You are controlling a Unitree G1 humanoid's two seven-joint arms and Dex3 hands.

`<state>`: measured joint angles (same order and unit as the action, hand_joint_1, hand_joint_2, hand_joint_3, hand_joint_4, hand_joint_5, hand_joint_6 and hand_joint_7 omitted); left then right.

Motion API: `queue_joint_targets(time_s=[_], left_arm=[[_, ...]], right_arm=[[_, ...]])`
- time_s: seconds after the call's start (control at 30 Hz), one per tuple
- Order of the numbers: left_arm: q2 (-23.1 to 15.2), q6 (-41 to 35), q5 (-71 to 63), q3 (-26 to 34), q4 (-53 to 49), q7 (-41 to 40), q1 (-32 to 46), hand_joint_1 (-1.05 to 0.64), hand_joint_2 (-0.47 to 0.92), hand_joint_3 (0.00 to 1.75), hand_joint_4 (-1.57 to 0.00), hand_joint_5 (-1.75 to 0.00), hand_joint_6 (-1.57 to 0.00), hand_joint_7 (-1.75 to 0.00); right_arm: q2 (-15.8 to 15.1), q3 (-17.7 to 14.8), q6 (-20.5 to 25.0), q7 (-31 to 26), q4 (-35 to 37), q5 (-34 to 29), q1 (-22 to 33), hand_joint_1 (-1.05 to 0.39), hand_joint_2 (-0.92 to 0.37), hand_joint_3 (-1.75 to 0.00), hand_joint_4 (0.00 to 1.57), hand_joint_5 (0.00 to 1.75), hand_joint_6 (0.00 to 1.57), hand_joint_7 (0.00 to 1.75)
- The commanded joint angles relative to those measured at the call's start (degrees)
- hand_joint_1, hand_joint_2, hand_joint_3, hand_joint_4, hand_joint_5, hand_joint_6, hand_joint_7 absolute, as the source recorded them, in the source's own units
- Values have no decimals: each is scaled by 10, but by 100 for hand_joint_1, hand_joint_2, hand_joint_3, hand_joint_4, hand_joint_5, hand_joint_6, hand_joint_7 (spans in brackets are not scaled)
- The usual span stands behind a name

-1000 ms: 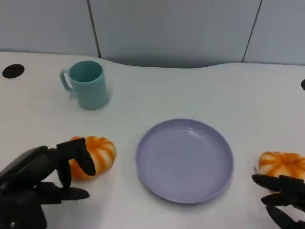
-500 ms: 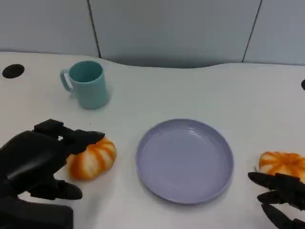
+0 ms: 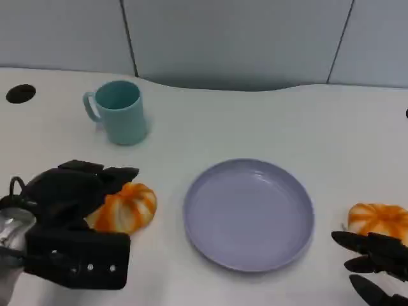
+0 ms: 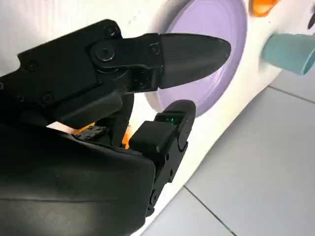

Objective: Grasp the bread from the table and place it into the plate.

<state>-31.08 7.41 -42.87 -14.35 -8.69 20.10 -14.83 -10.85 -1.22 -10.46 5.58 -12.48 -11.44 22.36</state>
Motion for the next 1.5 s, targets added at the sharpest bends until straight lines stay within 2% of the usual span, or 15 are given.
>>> queue_joint_targets(time_s=[0.03, 0.23, 0.37, 0.67, 0.7, 0.8, 0.97, 1.17, 1.27, 1.33, 1.5], left_arm=[[20, -26, -16, -35, -87, -5, -67, -69, 86, 0, 0, -1, -6, 0], [43, -39, -26, -78, -173, -9, -124, -53, 74, 0, 0, 0, -8, -1], [57, -60, -42, -109, -216, -4, -154, -52, 72, 0, 0, 0, -5, 0], [79, -36, -42, -156, -350, -35, -215, -59, 76, 2, 0, 0, -4, -1], [80, -29, -40, -159, -363, -39, -221, -71, 84, 5, 0, 0, -5, -2], [83, 5, -39, -168, -409, -63, -239, -85, 91, 12, 0, 0, -8, -2], [95, 44, -35, -175, -479, -115, -260, -89, 92, 18, -4, -2, -14, -3], [112, 54, -43, -192, -537, -168, -281, -78, 91, 4, -18, -8, -21, -2], [128, 43, -45, -201, -567, -190, -293, -68, 92, 7, -25, -14, -31, -6], [134, 43, -46, -207, -583, -201, -299, -68, 92, 18, -26, -19, -35, -6], [148, 31, -37, -211, -606, -187, -320, -57, 92, 19, -26, -24, -34, -4]], right_arm=[[-7, -9, -15, -3, 0, 7, 7, -46, -92, -44, 54, 76, 77, 0], [-5, -10, -15, -3, -5, 14, 12, -46, -92, -44, 55, 77, 77, 0], [-8, -9, -11, -1, -9, 13, 14, -46, -92, -44, 55, 77, 77, 0], [-8, -10, -18, -11, -15, 3, 18, -46, -92, -45, 54, 77, 75, 0], [-7, -11, -20, -12, -15, 3, 18, -45, -92, -45, 54, 77, 75, 0], [-4, -14, -16, -14, -20, 8, 19, -44, -92, -45, 53, 76, 75, 0], [-3, -20, -19, -15, -18, 15, 19, -44, -92, -46, 53, 74, 74, 0], [0, -30, -29, -14, -6, 27, 17, -44, -92, -46, 55, 68, 74, 0], [-1, -35, -34, -13, 0, 36, 13, -43, -92, -44, 57, 64, 74, 0], [-1, -36, -37, -14, 3, 38, 12, -43, -92, -44, 58, 63, 74, 0], [1, -39, -43, -16, 12, 45, 7, -41, -92, -43, 61, 59, 75, 0]])
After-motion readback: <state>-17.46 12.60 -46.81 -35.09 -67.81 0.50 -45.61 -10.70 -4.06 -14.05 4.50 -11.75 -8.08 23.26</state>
